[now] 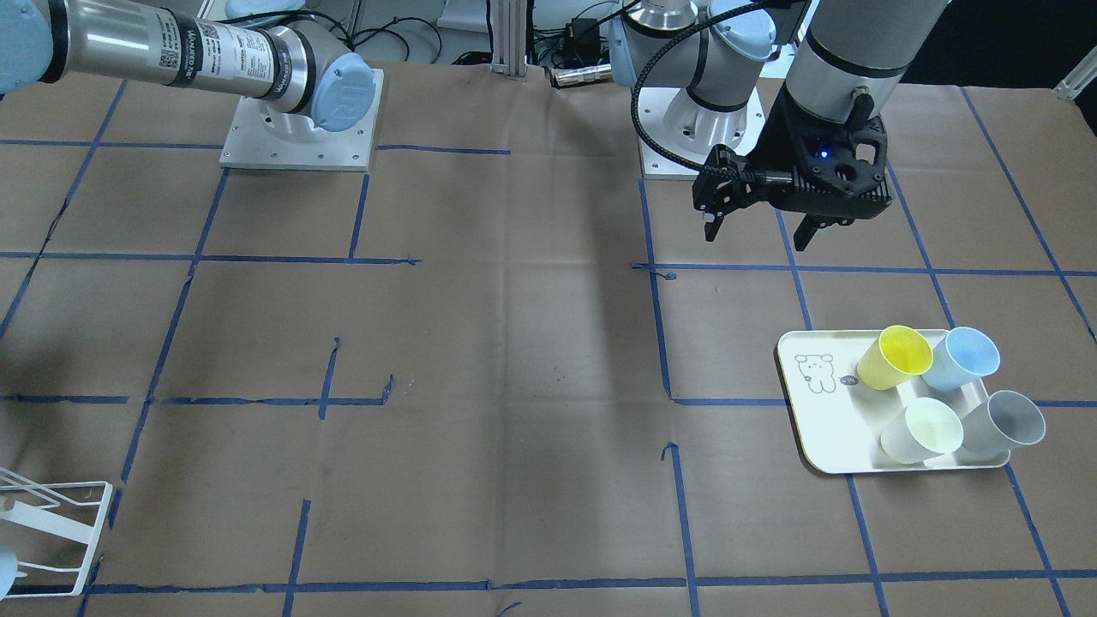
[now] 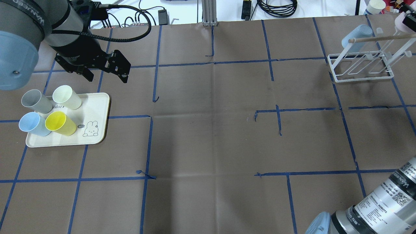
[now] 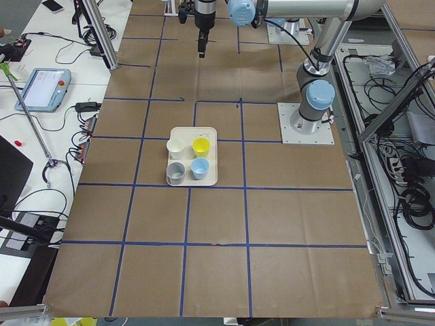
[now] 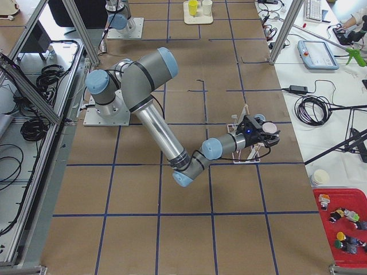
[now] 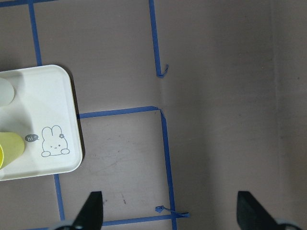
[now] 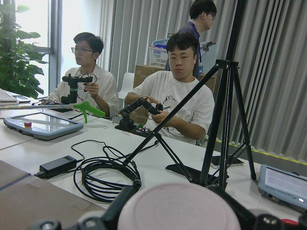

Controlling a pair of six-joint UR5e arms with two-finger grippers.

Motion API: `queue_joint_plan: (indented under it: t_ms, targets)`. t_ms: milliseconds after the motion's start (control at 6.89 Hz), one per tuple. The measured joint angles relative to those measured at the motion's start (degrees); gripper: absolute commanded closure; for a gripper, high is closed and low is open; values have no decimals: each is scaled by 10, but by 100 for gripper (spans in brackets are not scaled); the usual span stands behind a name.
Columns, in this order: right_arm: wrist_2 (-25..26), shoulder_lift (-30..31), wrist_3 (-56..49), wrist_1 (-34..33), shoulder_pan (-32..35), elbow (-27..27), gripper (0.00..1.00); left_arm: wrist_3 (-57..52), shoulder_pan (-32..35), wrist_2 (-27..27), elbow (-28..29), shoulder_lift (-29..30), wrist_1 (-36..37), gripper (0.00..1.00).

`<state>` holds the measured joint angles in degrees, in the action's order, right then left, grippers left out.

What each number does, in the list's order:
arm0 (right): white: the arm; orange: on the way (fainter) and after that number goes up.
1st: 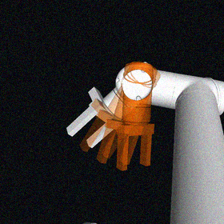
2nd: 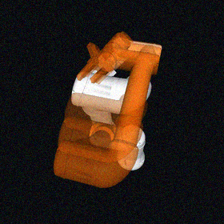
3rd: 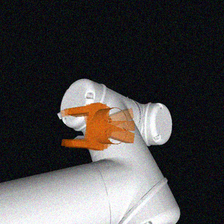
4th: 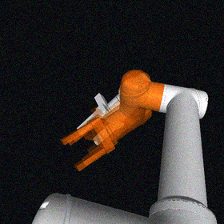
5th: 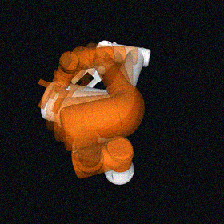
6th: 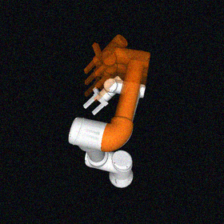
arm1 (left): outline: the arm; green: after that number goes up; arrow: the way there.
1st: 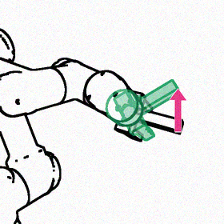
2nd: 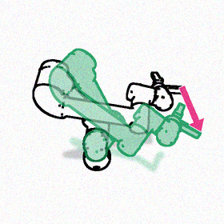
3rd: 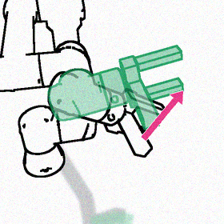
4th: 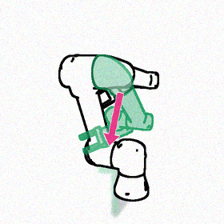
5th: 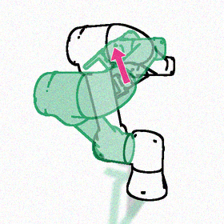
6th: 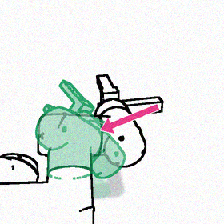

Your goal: Transfer IKEA cup to right arm and place on rack

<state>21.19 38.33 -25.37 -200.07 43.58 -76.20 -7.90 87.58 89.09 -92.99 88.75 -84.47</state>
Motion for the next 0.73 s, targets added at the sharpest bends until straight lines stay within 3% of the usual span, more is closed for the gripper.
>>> queue_joint_plan:
  t_ms: [725]
  targets:
    - [-1, -12, -2, 2, 4, 0, 66, 13, -17, 8, 1, -1, -7, 1]
